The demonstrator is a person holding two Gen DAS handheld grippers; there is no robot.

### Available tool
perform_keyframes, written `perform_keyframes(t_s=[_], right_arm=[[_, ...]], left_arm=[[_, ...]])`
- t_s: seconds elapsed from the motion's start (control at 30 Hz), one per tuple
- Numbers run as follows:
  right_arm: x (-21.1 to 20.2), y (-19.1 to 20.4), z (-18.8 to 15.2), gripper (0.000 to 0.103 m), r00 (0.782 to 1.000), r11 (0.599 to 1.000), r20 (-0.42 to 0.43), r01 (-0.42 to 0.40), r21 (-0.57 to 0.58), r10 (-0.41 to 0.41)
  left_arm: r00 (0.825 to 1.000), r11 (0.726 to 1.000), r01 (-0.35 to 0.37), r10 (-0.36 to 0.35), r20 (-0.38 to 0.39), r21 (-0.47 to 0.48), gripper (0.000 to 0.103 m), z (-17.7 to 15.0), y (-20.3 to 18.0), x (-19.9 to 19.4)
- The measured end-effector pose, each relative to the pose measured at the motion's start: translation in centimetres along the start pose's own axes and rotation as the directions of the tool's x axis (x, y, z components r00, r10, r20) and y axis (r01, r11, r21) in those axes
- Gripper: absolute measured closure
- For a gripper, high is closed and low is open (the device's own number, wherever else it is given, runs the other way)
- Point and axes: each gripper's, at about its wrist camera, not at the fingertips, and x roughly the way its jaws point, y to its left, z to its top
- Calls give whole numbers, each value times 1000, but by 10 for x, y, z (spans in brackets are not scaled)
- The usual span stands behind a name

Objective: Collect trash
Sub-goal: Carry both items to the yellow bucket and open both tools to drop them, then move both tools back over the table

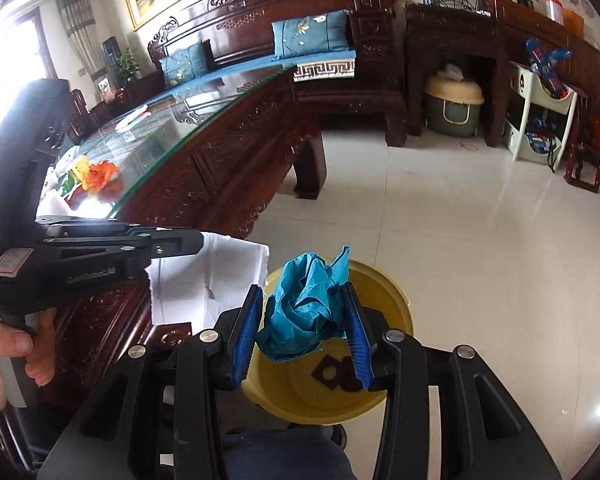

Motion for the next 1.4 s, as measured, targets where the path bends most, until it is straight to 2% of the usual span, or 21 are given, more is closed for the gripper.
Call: perform_keyframes(t_s=[0.17, 0.2, 0.23, 0.3, 0.5, 0.57, 0.63, 0.7, 1.0, 1.13, 1.23, 1.3, 1.4], right_arm=[[14, -8, 5, 63, 1000, 1000, -18, -2, 0, 2], [16, -7, 6, 63, 1000, 1000, -21, -4, -1, 4], [19, -8, 6, 63, 1000, 1000, -25, -8, -2, 8], [23, -9, 8, 63, 999, 1000, -32, -15, -4, 15], [28, -7, 11, 63, 999, 999, -44, -28, -17, 28], [30, -6, 11, 63, 998, 999, -50, -30, -21, 29], [32, -5, 12, 63, 998, 999, -60, -29, -23, 27], [36, -4, 13, 63, 997, 999, -73, -29, -29, 27], [47, -1, 20, 63, 994, 999, -112, -19, -50, 13], [53, -2, 22, 62, 991, 998, -136, -9, -67, 0], [59, 0, 24, 57, 988, 997, -153, 5, -79, -17], [61, -1, 27, 35, 989, 997, -150, 11, -74, -22], [65, 0, 29, 33, 988, 996, -154, 14, -88, -28]], left_arm=[[998, 1000, 7, -8, -57, -17, 95, 6, 7, 29], [998, 1000, -3, 1, -61, -22, 88, 7, 9, 31], [998, 1000, -6, 5, -64, -24, 71, 9, 9, 34], [998, 999, -15, 14, -56, -28, 56, 7, 13, 32], [998, 999, -39, 37, -42, -33, 53, 6, 18, 30], [998, 998, -58, 57, -40, -33, 48, 6, 19, 27], [996, 996, -80, 79, -33, -27, 34, 5, 21, 24], [995, 995, -97, 97, -20, -19, 27, 4, 21, 20], [986, 986, -164, 164, 17, 18, 20, 5, 23, 15], [985, 985, -169, 169, 18, 21, 17, 4, 28, 14], [984, 983, -180, 180, 14, 24, 17, 6, 32, 16], [983, 983, -183, 183, 5, 21, 17, 7, 34, 19], [982, 982, -190, 190, -12, 21, 17, 8, 36, 23]])
